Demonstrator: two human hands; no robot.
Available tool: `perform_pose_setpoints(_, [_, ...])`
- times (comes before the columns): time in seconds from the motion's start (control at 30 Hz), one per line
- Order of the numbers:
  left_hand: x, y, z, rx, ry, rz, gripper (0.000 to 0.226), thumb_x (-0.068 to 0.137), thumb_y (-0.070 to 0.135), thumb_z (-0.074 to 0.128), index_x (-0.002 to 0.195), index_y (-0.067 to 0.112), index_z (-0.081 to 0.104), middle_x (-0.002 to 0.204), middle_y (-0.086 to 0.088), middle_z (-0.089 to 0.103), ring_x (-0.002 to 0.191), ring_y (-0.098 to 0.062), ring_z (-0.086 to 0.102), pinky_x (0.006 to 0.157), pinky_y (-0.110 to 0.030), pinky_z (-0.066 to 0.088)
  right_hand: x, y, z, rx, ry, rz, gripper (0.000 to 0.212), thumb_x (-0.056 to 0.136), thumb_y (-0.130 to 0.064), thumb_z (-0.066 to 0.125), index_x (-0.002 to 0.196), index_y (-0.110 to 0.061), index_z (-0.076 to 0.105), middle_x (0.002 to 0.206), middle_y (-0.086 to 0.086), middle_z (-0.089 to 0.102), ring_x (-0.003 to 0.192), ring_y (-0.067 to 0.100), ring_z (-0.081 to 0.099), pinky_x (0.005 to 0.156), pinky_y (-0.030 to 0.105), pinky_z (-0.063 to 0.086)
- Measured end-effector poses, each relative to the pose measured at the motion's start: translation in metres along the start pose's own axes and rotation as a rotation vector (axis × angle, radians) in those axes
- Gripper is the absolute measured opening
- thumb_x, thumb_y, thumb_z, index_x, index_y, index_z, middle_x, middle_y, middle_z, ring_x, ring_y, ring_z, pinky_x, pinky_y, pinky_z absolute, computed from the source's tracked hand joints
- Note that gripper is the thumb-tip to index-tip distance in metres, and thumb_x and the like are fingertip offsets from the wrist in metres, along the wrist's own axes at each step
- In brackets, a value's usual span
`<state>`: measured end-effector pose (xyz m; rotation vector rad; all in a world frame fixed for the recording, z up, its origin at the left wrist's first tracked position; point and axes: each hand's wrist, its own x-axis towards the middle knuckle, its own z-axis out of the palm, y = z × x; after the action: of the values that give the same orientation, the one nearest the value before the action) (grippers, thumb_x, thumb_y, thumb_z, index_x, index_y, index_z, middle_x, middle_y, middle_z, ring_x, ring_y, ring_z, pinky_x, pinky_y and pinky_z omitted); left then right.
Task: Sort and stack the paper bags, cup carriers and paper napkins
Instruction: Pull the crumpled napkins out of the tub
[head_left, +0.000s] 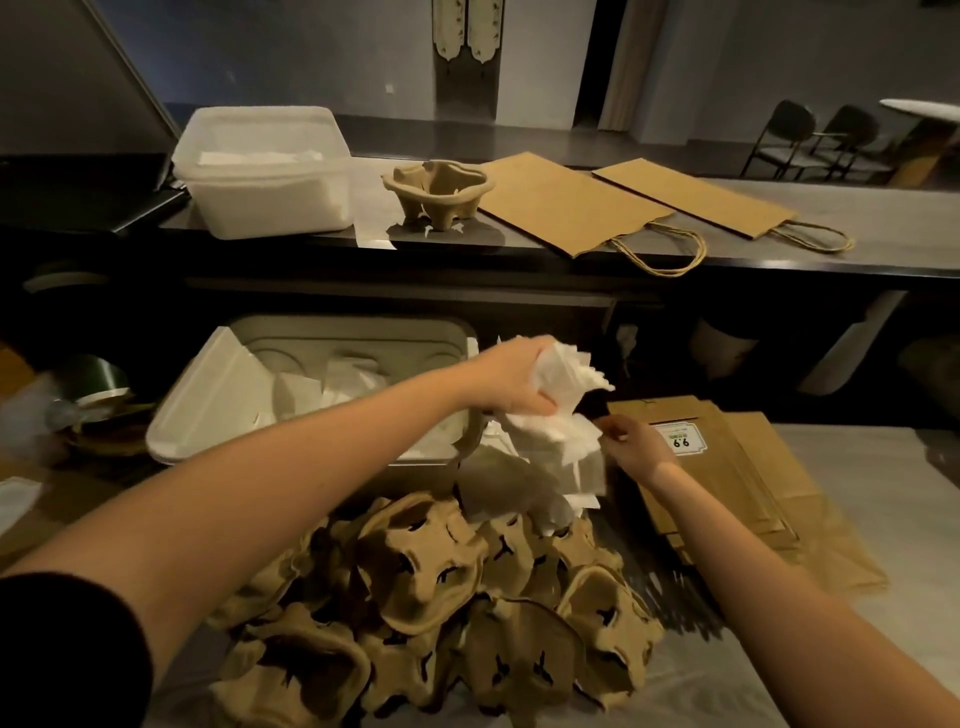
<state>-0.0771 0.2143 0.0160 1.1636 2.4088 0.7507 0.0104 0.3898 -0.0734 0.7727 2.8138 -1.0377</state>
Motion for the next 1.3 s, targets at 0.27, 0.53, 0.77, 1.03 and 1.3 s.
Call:
perform_pose_setpoints(0.27, [0.019,-0.017,0.047,0.42,-0.13,-0.001,0.071,0.082,0.029,0.066,0.142,0.028,0.027,0.137,-0.003,0.037,0.112,-0.024,0.05,0.078,-0.032,0.048,-0.001,-0.011,0.003,0.619,0.039,-0.095,0.024,0.098,-0.031,0.044,0.115,-0.024,0.059,0.098,-0.003,0.06,0.092,0.018,0.057,0.081,0.037,0.05])
perform_pose_setpoints(0.53, [0.026,-0.02,0.056,1.003,-0.447,-0.026,0.086,0.079,0.065,0.057,0.147,0.028,0.02,0.142,-0.008,0.035,0.124,-0.031,0.043,0.092,-0.039,0.043,0.002,-0.009,0.037,0.049,-0.279,-0.221,0.04,0.096,-0.027,0.05,0.135,-0.023,0.044,0.131,0.003,0.052,0.113,0.016,0.05,0.094,0.028,0.041])
perform_pose_setpoints(0.77, [0.02,-0.013,0.044,1.069,-0.48,0.074,0.064,0.087,0.054,0.054,0.141,0.027,0.032,0.119,-0.003,0.051,0.104,-0.022,0.053,0.071,-0.032,0.04,0.004,-0.005,0.052,-0.068,-0.327,-0.229,0.045,0.095,-0.036,0.05,0.136,-0.018,0.045,0.135,0.005,0.051,0.121,0.021,0.049,0.096,0.028,0.04])
perform_pose_setpoints(1.03, [-0.016,-0.04,-0.027,0.673,0.157,0.09,0.023,0.095,0.043,0.042,0.107,0.03,0.057,0.097,0.01,0.06,0.085,-0.009,0.056,0.061,-0.024,0.043,0.022,-0.031,0.038,0.055,0.096,-0.288,0.023,0.094,-0.026,0.053,0.112,-0.018,0.064,0.115,0.001,0.06,0.102,0.014,0.056,0.086,0.024,0.045])
perform_pose_setpoints(1.3, [-0.074,-0.17,-0.059,0.276,-0.208,-0.701,0.063,0.089,0.047,0.057,0.142,0.023,0.032,0.143,-0.003,0.039,0.124,-0.025,0.045,0.09,-0.033,0.042,0.011,-0.091,0.039,0.29,0.182,-0.413,0.018,0.095,-0.022,0.053,0.109,-0.019,0.063,0.105,-0.009,0.054,0.087,-0.004,0.05,0.073,0.008,0.04])
